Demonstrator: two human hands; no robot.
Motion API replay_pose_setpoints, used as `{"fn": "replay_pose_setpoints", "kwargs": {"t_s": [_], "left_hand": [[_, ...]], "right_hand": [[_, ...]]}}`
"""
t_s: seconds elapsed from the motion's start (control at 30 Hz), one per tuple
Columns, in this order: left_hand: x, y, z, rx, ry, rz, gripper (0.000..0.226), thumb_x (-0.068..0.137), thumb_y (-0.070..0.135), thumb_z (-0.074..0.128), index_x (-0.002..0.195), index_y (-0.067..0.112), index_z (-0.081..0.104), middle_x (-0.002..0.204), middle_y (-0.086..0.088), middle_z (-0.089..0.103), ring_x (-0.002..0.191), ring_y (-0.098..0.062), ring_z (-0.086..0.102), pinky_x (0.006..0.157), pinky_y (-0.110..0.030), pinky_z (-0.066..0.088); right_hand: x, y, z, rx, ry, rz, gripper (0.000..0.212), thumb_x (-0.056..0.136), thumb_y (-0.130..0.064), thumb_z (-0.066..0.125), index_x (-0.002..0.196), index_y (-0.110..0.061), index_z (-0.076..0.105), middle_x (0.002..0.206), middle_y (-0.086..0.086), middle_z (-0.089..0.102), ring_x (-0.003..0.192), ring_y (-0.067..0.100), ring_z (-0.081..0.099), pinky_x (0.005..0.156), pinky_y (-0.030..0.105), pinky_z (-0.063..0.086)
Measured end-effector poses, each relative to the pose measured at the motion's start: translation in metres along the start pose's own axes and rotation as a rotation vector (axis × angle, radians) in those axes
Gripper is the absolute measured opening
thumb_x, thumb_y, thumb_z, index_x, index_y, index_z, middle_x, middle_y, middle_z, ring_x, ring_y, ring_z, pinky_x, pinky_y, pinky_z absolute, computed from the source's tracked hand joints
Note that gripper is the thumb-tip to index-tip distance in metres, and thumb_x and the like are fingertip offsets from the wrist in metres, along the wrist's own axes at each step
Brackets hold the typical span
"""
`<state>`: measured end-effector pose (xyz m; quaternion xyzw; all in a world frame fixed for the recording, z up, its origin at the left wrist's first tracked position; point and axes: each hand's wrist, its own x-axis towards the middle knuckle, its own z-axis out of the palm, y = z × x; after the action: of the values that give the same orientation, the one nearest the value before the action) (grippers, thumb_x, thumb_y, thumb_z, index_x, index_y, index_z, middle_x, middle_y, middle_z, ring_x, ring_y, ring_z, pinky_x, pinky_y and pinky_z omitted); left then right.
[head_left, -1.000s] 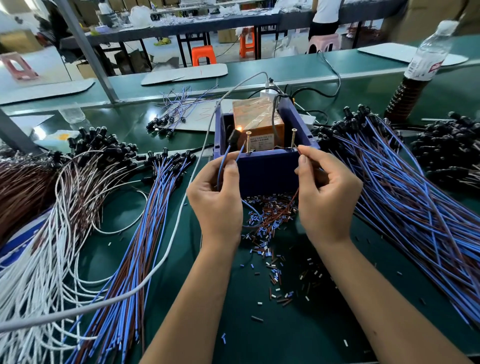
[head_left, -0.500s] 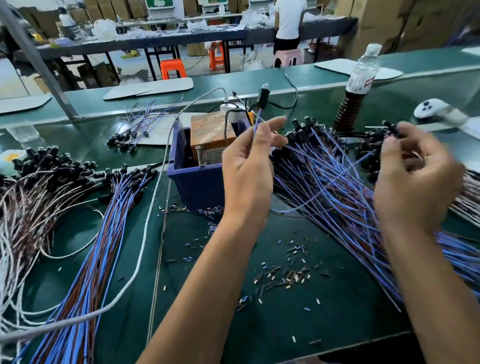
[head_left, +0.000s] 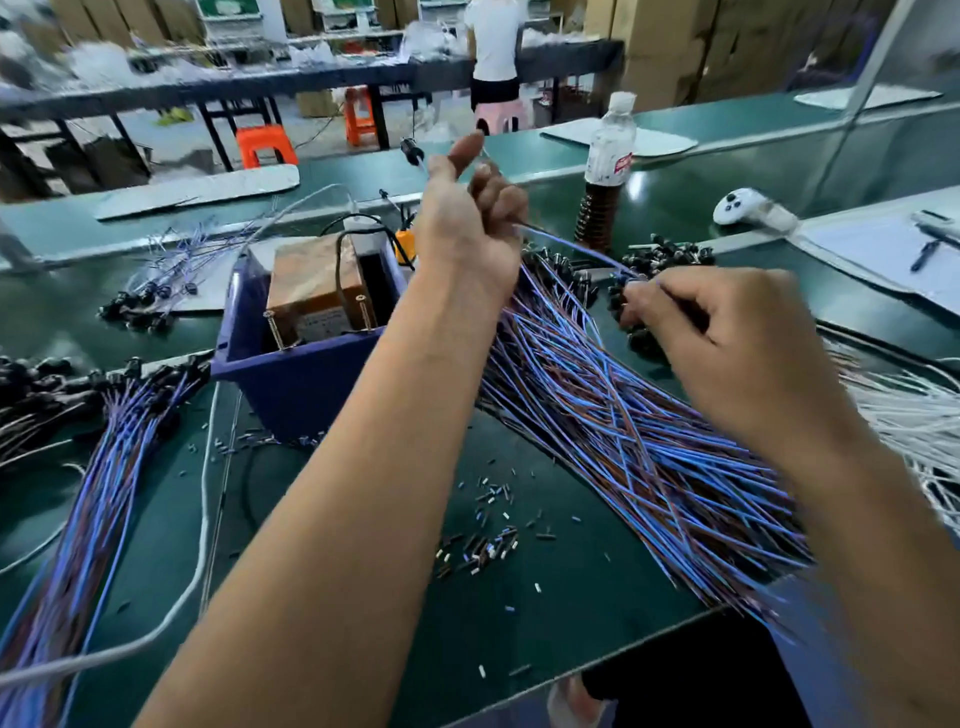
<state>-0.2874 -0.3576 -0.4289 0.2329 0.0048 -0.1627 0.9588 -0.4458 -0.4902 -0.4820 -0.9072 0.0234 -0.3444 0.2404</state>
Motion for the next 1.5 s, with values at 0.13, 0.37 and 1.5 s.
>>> {"fn": "replay_pose_setpoints", "kwargs": {"t_s": [0.13,0.37,1.5], "left_hand": [[0.021,-0.003,-0.025,0.838,0.203,0.123,0.041,0.11,0.04,0.04,0.095,0.01,0.064,0.077,-0.003,0.052,0.052,-0.013,0.049,0.05,-0.025,0.046],[0.049,-0.01,-0.057,1.17,0.255,0.057,0.024,0.107,0.027,0.054,0.101,0.004,0.054,0.048,0.001,0.052,0.033,-0.013,0.044,0.049,-0.026,0.045],[-0.117,0.259,-0.195,2.365,0.315,-0.347,0.018,0.101,0.014,0.054,0.094,0.014,0.071,0.076,-0.011,0.075,0.046,-0.015,0.067,0.045,-0.026,0.056]], "right_hand": [[-0.001,0.017,-0.007,-0.102,-0.028,0.048,0.036,0.105,-0.041,0.054,0.087,-0.014,0.07,0.062,0.001,0.06,0.065,0.036,0.058,0.061,0.044,0.044],[-0.033,0.045,0.003,-0.293,-0.188,0.117,0.024,0.094,-0.04,0.072,0.082,-0.022,0.079,0.071,0.003,0.071,0.07,0.033,0.065,0.064,0.037,0.048],[-0.052,-0.254,0.255,0.263,-0.783,-0.015,0.03,0.095,-0.036,0.069,0.08,-0.009,0.069,0.08,0.013,0.069,0.079,0.037,0.066,0.07,0.036,0.057]]}}
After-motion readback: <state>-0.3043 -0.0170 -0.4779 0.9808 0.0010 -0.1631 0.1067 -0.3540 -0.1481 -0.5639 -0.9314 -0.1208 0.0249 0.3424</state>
